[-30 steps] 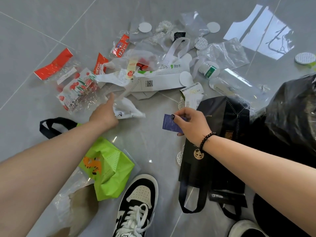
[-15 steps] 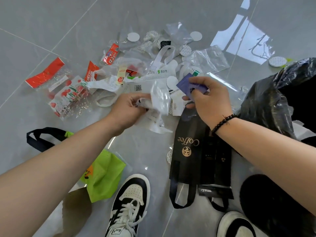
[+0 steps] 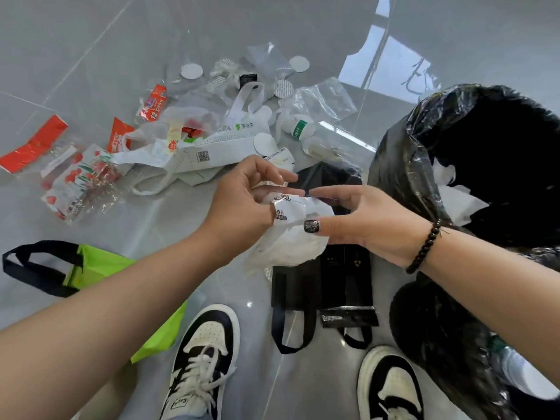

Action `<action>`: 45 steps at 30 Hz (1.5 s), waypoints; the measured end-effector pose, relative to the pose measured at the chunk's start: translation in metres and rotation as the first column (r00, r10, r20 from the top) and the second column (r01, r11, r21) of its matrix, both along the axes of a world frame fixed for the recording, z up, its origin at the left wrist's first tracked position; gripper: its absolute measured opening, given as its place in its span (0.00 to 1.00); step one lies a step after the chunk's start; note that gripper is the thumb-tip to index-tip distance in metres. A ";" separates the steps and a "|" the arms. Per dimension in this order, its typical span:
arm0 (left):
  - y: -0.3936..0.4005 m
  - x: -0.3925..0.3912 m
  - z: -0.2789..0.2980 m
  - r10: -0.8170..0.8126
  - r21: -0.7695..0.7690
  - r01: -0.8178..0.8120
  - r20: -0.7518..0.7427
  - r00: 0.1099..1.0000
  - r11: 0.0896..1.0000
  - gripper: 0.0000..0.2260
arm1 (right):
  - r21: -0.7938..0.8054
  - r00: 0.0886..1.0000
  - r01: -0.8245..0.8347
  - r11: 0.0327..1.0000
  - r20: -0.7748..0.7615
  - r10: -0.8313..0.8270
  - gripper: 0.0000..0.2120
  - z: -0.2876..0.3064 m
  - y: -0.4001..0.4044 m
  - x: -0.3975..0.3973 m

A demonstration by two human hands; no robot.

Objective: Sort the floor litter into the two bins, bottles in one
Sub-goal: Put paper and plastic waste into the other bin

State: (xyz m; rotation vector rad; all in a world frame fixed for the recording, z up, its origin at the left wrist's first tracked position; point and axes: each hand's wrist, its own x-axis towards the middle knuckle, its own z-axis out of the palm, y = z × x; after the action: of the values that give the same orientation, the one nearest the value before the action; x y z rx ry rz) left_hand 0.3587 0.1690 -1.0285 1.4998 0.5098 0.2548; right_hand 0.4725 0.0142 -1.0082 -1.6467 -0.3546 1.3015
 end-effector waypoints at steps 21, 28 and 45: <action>-0.030 -0.022 0.001 -0.169 -0.661 0.005 -0.184 0.968 0.750 0.20 | -0.037 0.654 0.182 0.983 0.751 -0.093 0.13 0.021 -0.028 -0.017; -0.035 -0.024 0.009 0.010 -0.601 -0.095 -0.144 0.989 0.794 0.20 | -0.106 0.695 0.168 0.980 0.718 -0.042 0.09 0.042 -0.041 -0.021; -0.074 0.004 0.022 -0.149 -0.443 0.052 -0.187 0.971 0.895 0.11 | -0.395 0.216 0.414 0.820 0.918 0.333 0.22 0.050 -0.135 0.071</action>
State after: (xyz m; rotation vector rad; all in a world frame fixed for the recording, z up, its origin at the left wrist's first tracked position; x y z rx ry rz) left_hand 0.3628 0.0951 -1.0062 1.1126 0.6148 -0.1063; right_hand 0.5432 -0.1205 -0.9579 -2.9183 -0.6910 -0.0238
